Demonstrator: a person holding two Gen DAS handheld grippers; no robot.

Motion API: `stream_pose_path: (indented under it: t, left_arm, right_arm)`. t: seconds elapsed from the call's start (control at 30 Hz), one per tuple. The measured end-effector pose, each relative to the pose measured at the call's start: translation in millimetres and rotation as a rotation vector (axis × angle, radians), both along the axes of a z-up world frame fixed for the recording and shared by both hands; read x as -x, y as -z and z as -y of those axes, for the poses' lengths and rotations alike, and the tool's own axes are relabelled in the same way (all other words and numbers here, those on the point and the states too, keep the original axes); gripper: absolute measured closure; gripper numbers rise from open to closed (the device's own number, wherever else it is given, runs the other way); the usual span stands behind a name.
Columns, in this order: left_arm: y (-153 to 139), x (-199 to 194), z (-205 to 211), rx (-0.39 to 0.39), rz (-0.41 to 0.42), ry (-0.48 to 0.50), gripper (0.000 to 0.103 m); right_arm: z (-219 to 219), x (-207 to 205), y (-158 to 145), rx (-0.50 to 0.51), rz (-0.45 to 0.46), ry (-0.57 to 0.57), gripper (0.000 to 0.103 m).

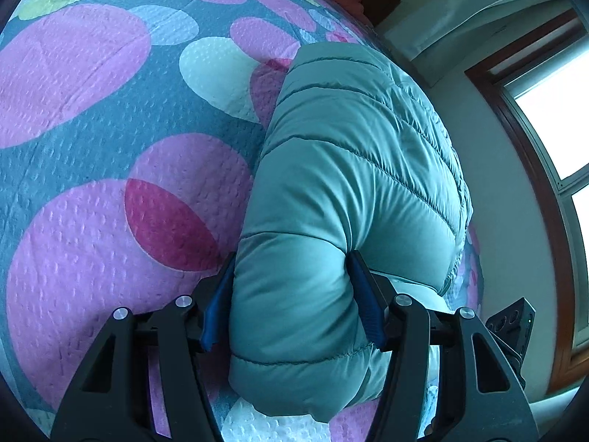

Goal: Fold large clothes

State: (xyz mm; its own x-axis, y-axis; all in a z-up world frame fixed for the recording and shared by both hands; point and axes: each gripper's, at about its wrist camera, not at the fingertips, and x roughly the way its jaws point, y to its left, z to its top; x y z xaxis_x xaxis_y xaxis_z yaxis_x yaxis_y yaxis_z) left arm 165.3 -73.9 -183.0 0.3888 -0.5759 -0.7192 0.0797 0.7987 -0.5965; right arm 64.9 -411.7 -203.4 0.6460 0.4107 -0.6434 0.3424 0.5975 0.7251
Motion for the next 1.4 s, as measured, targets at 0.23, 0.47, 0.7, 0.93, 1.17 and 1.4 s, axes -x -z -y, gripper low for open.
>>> stream_pose_path:
  t: [0.23, 0.47, 0.7, 0.93, 1.17, 1.4]
  left_arm:
    - [-2, -1, -4, 0.028, -0.02, 0.002, 0.045]
    - [-11, 1, -18, 0.1, -0.034, -0.022, 0.045]
    - [-25, -9, -32, 0.168, 0.014, -0.071, 0.039]
    - [-17, -26, -27, 0.252, -0.041, -0.137, 0.038]
    - [-8, -38, -20, 0.263, -0.054, -0.185, 0.035]
    - [5, -55, -6, 0.239, -0.096, -0.118, 0.023]
  right_arm:
    - [-3, 2, -7, 0.012, 0.006, 0.016, 0.087]
    - [1, 13, -15, 0.013, 0.024, 0.03, 0.082]
    - [13, 25, -44, 0.044, 0.072, 0.08, 0.07]
    - [21, 10, -52, 0.008, 0.137, 0.152, 0.041]
    - [9, -19, -38, -0.016, 0.142, 0.198, 0.041]
    - [5, -35, -24, 0.008, 0.139, 0.179, 0.03]
